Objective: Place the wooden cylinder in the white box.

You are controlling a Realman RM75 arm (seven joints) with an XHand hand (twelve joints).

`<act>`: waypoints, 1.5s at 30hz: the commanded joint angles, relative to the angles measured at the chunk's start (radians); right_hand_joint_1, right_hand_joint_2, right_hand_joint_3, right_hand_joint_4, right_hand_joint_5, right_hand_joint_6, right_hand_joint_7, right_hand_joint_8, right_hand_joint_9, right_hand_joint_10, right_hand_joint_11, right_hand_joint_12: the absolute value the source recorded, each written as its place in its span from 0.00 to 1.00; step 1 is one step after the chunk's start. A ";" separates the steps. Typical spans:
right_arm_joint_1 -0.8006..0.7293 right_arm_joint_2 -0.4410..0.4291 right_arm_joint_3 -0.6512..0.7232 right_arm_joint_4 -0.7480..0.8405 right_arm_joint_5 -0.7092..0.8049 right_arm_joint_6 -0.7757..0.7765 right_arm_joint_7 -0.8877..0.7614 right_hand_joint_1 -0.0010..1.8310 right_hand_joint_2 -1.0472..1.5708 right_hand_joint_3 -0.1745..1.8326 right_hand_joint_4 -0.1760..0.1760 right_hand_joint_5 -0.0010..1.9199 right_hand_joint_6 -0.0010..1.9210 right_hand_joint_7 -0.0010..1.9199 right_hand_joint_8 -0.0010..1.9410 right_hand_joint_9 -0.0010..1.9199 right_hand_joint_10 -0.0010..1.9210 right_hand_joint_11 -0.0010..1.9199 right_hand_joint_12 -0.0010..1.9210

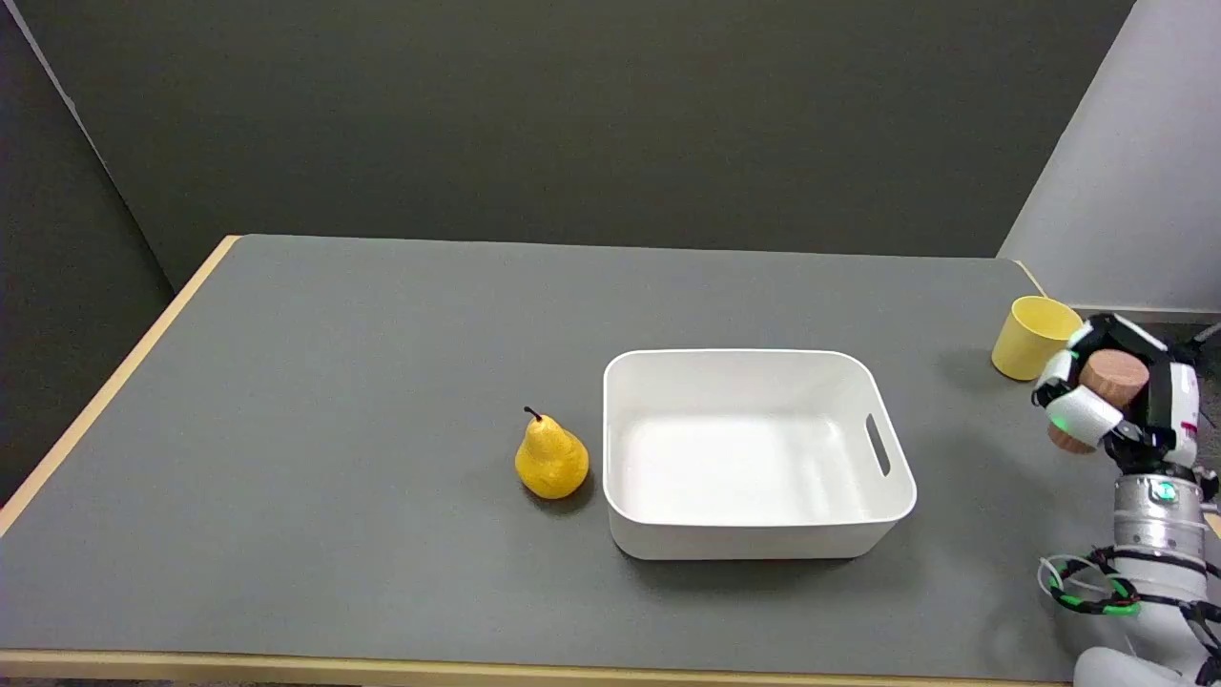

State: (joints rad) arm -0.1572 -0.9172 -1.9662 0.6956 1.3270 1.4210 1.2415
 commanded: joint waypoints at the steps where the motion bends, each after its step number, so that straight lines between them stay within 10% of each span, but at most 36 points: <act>1: -0.041 0.111 0.095 0.378 -0.228 0.033 -0.234 0.64 0.67 0.72 0.21 0.41 0.89 0.46 1.00 0.61 1.00 0.58 1.00; 25: 0.031 0.035 0.102 0.903 -0.681 -0.489 -0.377 0.64 0.67 0.72 0.18 0.41 0.89 0.47 1.00 0.62 1.00 0.59 1.00; 45: -0.019 -0.048 -0.081 0.794 -0.655 -0.506 -0.371 0.64 0.70 0.62 0.07 0.41 0.81 0.40 1.00 0.57 1.00 0.53 1.00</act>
State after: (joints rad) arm -0.1400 -0.9132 -1.9628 1.4962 0.7189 0.9453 0.8892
